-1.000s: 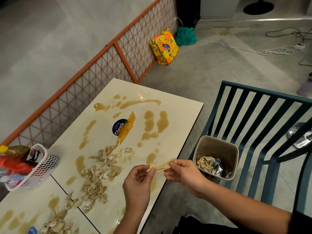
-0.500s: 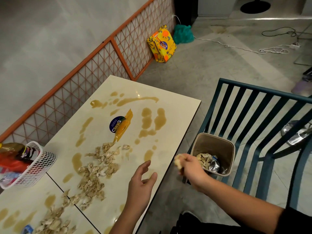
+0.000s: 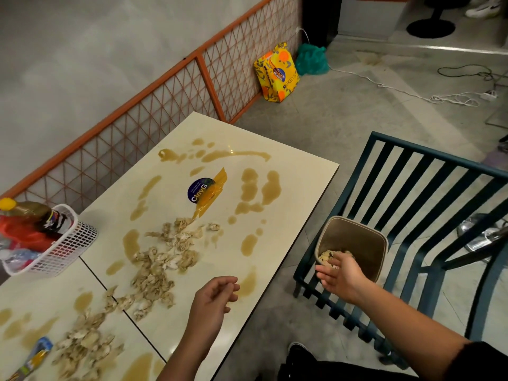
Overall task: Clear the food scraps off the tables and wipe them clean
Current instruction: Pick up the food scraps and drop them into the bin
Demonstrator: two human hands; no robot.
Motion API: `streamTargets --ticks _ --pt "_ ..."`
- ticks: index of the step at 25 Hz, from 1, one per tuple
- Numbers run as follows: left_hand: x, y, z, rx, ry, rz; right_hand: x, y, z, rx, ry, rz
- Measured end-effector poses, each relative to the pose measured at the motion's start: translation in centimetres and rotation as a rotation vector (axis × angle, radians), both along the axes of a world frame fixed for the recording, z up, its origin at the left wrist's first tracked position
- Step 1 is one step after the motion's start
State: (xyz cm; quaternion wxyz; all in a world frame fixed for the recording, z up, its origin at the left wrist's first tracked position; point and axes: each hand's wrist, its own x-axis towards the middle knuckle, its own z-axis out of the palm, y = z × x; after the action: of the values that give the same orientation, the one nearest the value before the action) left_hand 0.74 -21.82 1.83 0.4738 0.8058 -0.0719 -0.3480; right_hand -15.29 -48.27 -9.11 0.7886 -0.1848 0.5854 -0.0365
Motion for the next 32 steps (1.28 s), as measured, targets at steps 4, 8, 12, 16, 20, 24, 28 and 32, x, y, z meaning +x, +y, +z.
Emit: streamTargets --ticks 4,8,12,16,20,24,28,32 --pt "1.8 3.8 0.0 -0.016 0.001 0.084 3.1 3.2 2.6 -0.200 0.001 0.296" --pt "3.3 10.1 0.1 -0.020 0.022 0.199 8.6 8.7 5.8 -0.432 0.005 0.593" --pt "4.6 19.1 -1.4 0.012 0.047 0.336 14.1 16.7 7.4 -0.629 -0.067 1.018" --pt "5.0 27.7 -3.4 0.027 0.088 0.491 18.2 25.0 7.6 -0.795 -0.108 1.460" --pt "4.5 35.4 -5.2 0.011 0.111 0.605 21.3 33.5 7.3 -0.957 -0.149 1.813" --pt "3.6 40.4 -7.1 0.002 0.122 0.674 23.3 41.1 6.8 -1.142 -0.246 2.053" --pt "2.1 44.4 -9.1 0.007 0.140 0.696 24.1 48.1 5.3 -1.262 -0.346 2.286" --pt "0.9 47.3 -10.3 0.023 0.147 0.720 24.8 52.3 3.5 -1.494 -0.271 2.489"
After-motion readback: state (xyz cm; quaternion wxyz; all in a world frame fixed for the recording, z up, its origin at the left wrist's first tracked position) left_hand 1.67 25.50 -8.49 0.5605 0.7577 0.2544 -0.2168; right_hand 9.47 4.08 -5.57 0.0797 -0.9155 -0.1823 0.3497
